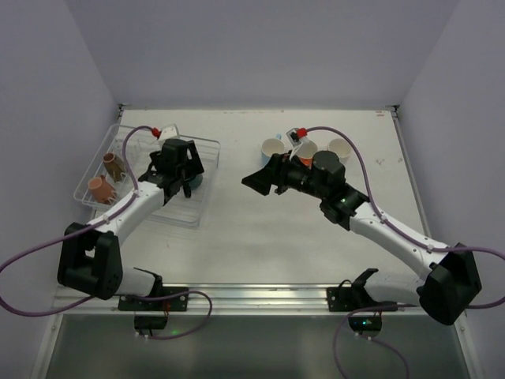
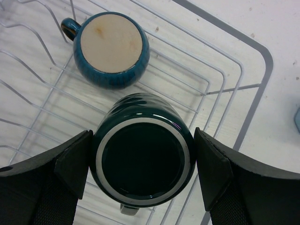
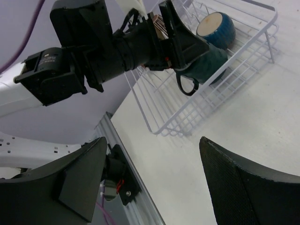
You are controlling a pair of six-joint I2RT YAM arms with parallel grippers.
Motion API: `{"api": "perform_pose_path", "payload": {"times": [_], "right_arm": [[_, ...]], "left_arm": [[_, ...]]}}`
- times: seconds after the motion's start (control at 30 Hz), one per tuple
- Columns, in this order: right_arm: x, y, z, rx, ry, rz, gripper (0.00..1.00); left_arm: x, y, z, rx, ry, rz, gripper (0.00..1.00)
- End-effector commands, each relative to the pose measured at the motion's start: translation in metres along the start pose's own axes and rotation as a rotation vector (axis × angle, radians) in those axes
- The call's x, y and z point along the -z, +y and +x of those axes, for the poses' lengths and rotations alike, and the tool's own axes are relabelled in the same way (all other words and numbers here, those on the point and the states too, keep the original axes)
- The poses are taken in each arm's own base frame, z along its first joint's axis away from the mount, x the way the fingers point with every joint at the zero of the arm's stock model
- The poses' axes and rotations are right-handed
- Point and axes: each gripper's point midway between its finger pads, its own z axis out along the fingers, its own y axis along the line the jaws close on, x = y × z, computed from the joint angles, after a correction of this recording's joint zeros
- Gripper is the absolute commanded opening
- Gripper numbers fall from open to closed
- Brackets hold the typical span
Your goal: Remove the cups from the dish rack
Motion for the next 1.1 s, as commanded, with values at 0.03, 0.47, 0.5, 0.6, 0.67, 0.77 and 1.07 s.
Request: {"api": "perform_pose_path", "payload": {"times": [0.03, 0.47, 0.5, 0.6, 0.67, 0.77, 1.07], "right_arm": [[-0.010, 0.022, -0.028, 0.012, -0.080, -0.054, 0.83], [-0.019, 0.040, -0.026, -0.066, -0.102, -0.190, 0.82], [-0.021, 0.040, -0.025, -0.069, -0.098, -0.192, 0.83], [-0.023, 0.042, -0.025, -0.081, -0.097, -0.216, 0.83], [-0.024, 0.044, -0.026, -0.081, -0.105, -0.228, 0.84], [-0.022, 0.047, -0.029, -0.076, -0.123, -0.244, 0.84], [-0.011, 0.068, -0.035, -0.006, -0.141, -0.345, 0.81]], "left_arm": [[0.036, -0.032, -0.069, 0.109, -0.151, 0.159, 0.00], [0.161, -0.095, -0.112, 0.280, -0.216, 0.721, 0.00], [0.173, -0.097, -0.113, 0.294, -0.222, 0.765, 0.00], [0.199, -0.111, -0.116, 0.340, -0.216, 0.911, 0.00], [0.212, -0.118, -0.113, 0.368, -0.193, 0.994, 0.00], [0.232, -0.125, -0.112, 0.399, -0.173, 1.101, 0.00], [0.262, -0.136, -0.100, 0.445, -0.096, 1.304, 0.00]]}}
